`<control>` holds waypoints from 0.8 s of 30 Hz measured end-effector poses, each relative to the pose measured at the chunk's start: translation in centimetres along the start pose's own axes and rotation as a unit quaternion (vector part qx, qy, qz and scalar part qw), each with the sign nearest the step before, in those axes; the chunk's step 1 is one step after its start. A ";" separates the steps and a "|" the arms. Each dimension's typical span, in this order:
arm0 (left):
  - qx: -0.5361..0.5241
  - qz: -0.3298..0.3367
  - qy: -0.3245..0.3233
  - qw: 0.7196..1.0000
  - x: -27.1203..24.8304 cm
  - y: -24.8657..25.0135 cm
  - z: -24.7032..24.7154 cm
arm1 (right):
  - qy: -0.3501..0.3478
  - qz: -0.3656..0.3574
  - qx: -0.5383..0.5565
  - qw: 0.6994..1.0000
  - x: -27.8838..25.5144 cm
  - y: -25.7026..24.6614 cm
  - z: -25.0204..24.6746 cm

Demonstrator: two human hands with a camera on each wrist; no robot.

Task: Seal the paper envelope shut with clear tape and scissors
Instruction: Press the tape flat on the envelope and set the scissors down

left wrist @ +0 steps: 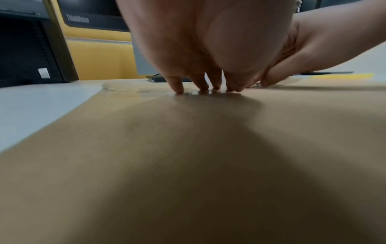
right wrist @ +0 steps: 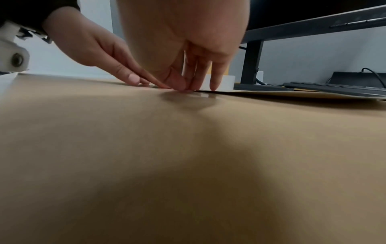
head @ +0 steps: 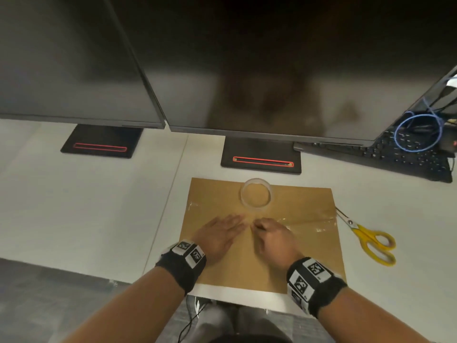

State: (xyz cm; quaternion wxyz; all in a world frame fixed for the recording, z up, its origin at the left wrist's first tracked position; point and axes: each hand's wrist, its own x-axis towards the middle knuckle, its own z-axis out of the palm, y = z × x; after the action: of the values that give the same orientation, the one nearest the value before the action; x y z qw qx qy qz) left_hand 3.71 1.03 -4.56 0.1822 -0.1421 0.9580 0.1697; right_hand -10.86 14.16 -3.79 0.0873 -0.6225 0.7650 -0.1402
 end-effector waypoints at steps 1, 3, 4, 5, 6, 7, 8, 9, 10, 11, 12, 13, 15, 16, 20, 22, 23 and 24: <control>0.011 -0.005 -0.006 1.000 0.1 -0.2 -0.2 | -0.002 0.000 0.002 1.000 -0.1 -0.1 0.1; 0.012 -0.032 -0.006 0.999 -0.1 -0.8 -0.3 | -0.003 0.012 0.001 1.000 0.0 -0.2 0.3; 0.005 -0.050 0.002 0.999 -0.2 -1.2 -0.1 | -0.007 0.026 0.001 1.000 0.0 -0.4 0.3; -0.007 -0.071 0.008 0.997 -0.4 -1.7 0.0 | -0.006 0.044 -0.002 0.999 0.1 -0.4 0.3; -0.025 -0.096 0.012 0.995 -0.7 -2.1 0.0 | -0.005 0.058 -0.005 0.998 0.1 -0.4 0.3; -0.048 -0.128 0.014 0.991 -0.9 -2.5 -0.1 | 0.000 0.064 -0.009 0.998 0.1 -0.4 0.1; -0.071 -0.158 0.016 0.985 -1.0 -3.0 -0.2 | 0.008 0.064 -0.014 0.998 0.1 -0.3 0.0; -0.085 -0.184 0.017 0.979 -1.2 -3.2 -0.3 | 0.013 0.065 -0.016 0.998 0.1 -0.3 -0.1; -0.090 -0.202 0.018 0.975 -1.4 -3.3 -0.5 | 0.012 0.066 -0.018 0.998 0.1 -0.4 -0.2; -0.090 -0.214 0.023 0.972 -1.5 -3.3 -0.7 | 0.011 0.068 -0.022 0.997 0.2 -0.4 -0.2; -0.093 -0.224 0.030 0.970 -1.6 -3.3 -0.7 | 0.010 0.072 -0.025 0.997 0.2 -0.5 -0.1; -0.097 -0.234 0.033 0.967 -1.6 -3.3 -0.7 | 0.011 0.074 -0.028 0.997 0.3 -0.5 -0.1; -0.089 -0.237 0.035 0.967 -1.7 -3.2 -0.6 | 0.017 0.078 -0.026 0.996 0.2 -0.5 0.0; -0.079 -0.233 0.035 0.969 -1.7 -3.2 -0.5 | 0.022 0.080 -0.025 0.996 0.1 -0.5 0.1; -0.054 -0.228 0.039 0.971 -1.6 -3.1 0.0 | 0.022 0.092 0.000 0.995 -0.4 -0.4 0.3; -0.047 -0.230 0.038 0.971 -1.5 -3.0 0.0 | 0.014 0.100 0.012 0.995 -0.8 -0.5 0.3; -0.047 -0.231 0.040 0.971 -1.4 -3.0 -0.1 | 0.014 0.102 0.018 0.995 -0.7 -0.6 0.3; -0.045 -0.233 0.042 0.971 -1.4 -3.0 -0.3 | 0.012 0.112 0.031 0.993 -0.5 -0.5 0.0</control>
State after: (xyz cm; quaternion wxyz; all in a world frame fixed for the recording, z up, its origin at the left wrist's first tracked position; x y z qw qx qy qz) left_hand 5.82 -1.48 -4.55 0.1695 -0.3765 0.8967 0.1597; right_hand -10.25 14.53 -3.68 0.1126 -0.5283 0.8261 -0.1607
